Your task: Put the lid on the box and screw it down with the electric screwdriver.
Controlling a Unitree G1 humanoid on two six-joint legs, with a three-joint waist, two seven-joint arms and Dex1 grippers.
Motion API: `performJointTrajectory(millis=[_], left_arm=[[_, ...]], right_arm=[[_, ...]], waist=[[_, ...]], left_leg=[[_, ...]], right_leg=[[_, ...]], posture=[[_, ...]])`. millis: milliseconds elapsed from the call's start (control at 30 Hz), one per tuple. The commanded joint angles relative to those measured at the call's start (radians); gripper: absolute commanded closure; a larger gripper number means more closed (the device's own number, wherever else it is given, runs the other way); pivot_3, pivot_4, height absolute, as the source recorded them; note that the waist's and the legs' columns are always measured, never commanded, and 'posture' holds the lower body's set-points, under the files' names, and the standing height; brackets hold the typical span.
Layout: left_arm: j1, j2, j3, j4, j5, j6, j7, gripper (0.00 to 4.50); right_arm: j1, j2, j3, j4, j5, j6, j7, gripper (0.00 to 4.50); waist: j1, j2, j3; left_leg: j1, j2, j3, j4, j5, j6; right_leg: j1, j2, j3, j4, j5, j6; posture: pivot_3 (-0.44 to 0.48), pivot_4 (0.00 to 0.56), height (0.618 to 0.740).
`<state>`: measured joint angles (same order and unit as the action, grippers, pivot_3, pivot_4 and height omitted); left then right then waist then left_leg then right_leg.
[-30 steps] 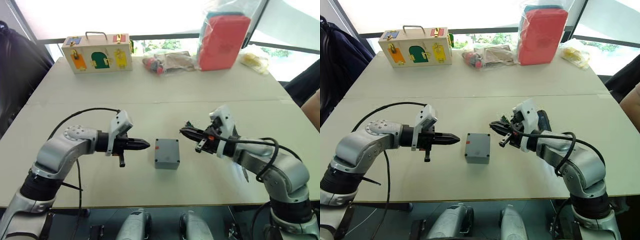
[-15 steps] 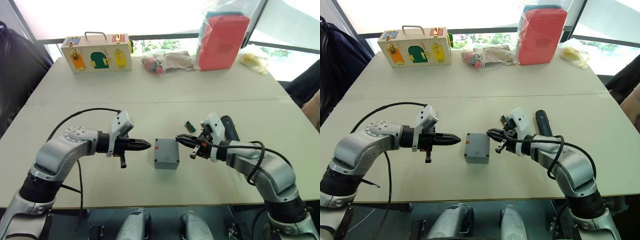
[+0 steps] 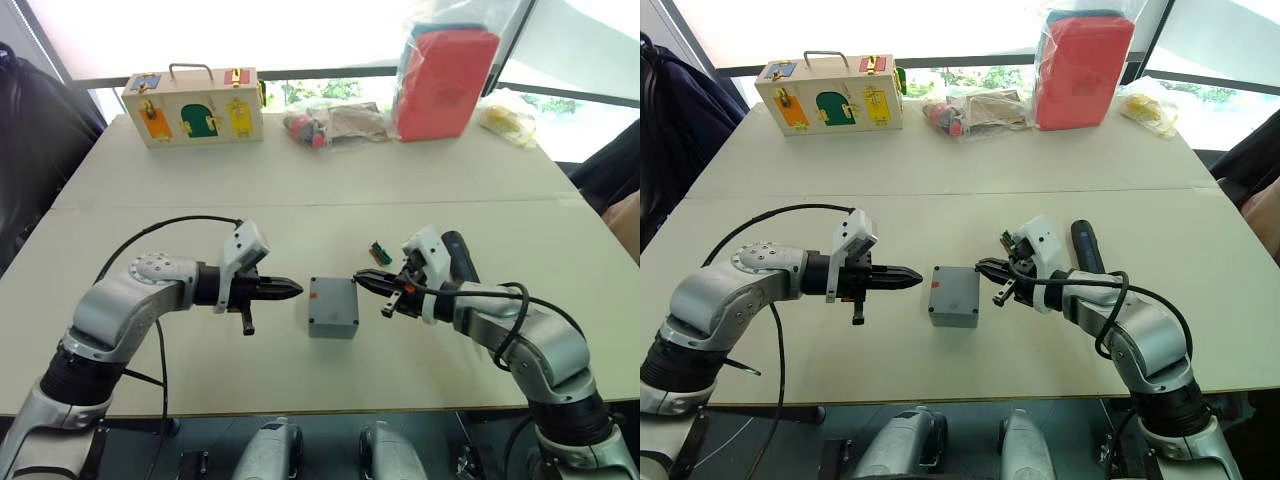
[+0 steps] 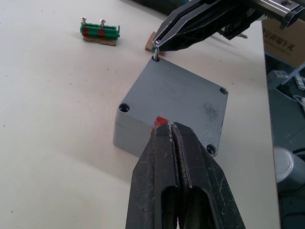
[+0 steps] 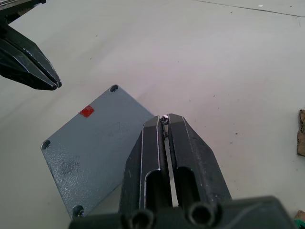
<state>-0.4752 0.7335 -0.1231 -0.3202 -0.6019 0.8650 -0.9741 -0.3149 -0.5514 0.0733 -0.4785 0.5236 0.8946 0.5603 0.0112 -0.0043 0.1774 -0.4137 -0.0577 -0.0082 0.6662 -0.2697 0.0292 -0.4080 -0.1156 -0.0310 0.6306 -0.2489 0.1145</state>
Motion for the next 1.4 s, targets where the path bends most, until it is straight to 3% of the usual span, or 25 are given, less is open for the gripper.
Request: performJointTrajectory(millis=[33,133,233,333,567,600,667,733,1000,1200,1400], left_arm=[[-0.015,-0.003,0.022,-0.029,-0.013,-0.007,0.001,4.50],[-0.016,-0.005,0.022,-0.030,-0.013,-0.006,0.003,4.50],[-0.018,-0.009,0.021,-0.033,-0.015,-0.003,0.005,4.50],[-0.030,-0.016,0.020,-0.030,-0.017,-0.003,0.005,4.50],[-0.113,-0.049,-0.009,-0.058,-0.031,-0.013,-0.023,4.50],[-0.126,-0.052,-0.018,-0.063,-0.033,-0.017,-0.033,4.50],[-0.148,-0.050,-0.038,-0.064,-0.029,-0.035,-0.069,4.50],[-0.168,-0.044,-0.070,-0.050,-0.010,-0.065,-0.118,4.50],[-0.199,-0.091,-0.163,0.000,0.063,-0.193,-0.205,4.50],[-0.189,-0.107,-0.150,0.021,0.080,-0.215,-0.197,4.50],[-0.174,-0.103,-0.142,0.054,0.095,-0.238,-0.206,4.50]], right_arm=[[0.003,-0.002,0.005,-0.007,-0.011,-0.019,0.005,4.44],[0.003,-0.003,0.006,-0.002,-0.019,-0.022,0.003,3.72],[0.001,-0.013,-0.006,-0.001,-0.024,-0.019,0.004,2.30],[-0.007,-0.044,-0.041,-0.017,-0.004,0.006,0.022,1.19],[-0.175,-0.170,-0.294,0.011,0.190,0.296,0.012,1.19],[-0.228,-0.178,-0.334,0.046,0.215,0.369,-0.008,0.60],[-0.336,-0.185,-0.388,0.120,0.239,0.510,-0.047,0.15],[-0.439,-0.209,-0.391,0.219,0.196,0.640,-0.094,0.05],[-0.501,-0.562,-0.031,0.536,0.170,0.693,0.118,0.05],[-0.563,-0.608,0.171,0.649,0.109,0.628,0.260,0.05],[-0.689,-0.562,0.380,0.810,-0.020,0.542,0.387,0.05]], waist=[[0.000,0.000,0.000],[0.000,0.000,0.000],[0.000,0.000,0.000],[0.001,0.000,0.000],[0.001,0.000,0.000],[0.001,0.000,0.000],[-0.002,0.000,0.000],[-0.003,0.000,0.000],[-0.003,0.001,0.000],[-0.025,0.002,0.001],[-0.024,0.004,0.002]], left_leg=[[0.000,0.000,0.000,0.000,0.000,0.000],[0.000,0.000,0.000,0.000,0.000,0.000],[0.000,0.000,0.000,0.000,0.000,0.000],[0.000,0.000,0.000,0.000,0.000,0.000],[0.000,0.000,0.000,0.000,0.000,0.000],[0.000,0.000,0.000,0.000,0.000,0.000],[0.000,0.000,0.000,0.000,0.000,0.000],[0.000,0.000,0.000,-0.001,0.000,0.000],[-0.003,-0.001,0.003,0.001,-0.002,0.004],[-0.003,0.001,0.003,0.001,-0.002,0.004],[-0.003,0.000,0.004,0.001,-0.002,0.004]], right_leg=[[0.000,0.000,0.000,0.000,0.000,0.000],[0.000,0.000,0.000,0.000,0.000,0.000],[0.000,0.000,0.000,0.000,0.000,0.000],[0.000,0.000,0.000,0.000,0.000,0.000],[0.000,-0.001,0.000,0.000,0.000,0.000],[0.000,-0.001,0.000,0.000,0.000,0.000],[0.000,-0.001,0.000,0.000,0.000,0.000],[0.000,-0.002,0.001,-0.001,0.000,0.000],[0.000,-0.003,0.001,-0.004,0.000,0.000],[-0.001,-0.003,0.001,-0.002,0.000,0.000],[-0.002,-0.002,0.000,-0.002,0.000,0.000]], posture=[[0.000,0.150,0.740],[0.000,0.150,0.740],[0.000,0.150,0.740],[0.000,0.150,0.740],[0.000,0.150,0.740],[0.000,0.150,0.740],[0.000,0.150,0.740],[0.000,0.150,0.740],[0.000,0.150,0.740],[0.000,0.150,0.740],[0.000,0.150,0.740]])
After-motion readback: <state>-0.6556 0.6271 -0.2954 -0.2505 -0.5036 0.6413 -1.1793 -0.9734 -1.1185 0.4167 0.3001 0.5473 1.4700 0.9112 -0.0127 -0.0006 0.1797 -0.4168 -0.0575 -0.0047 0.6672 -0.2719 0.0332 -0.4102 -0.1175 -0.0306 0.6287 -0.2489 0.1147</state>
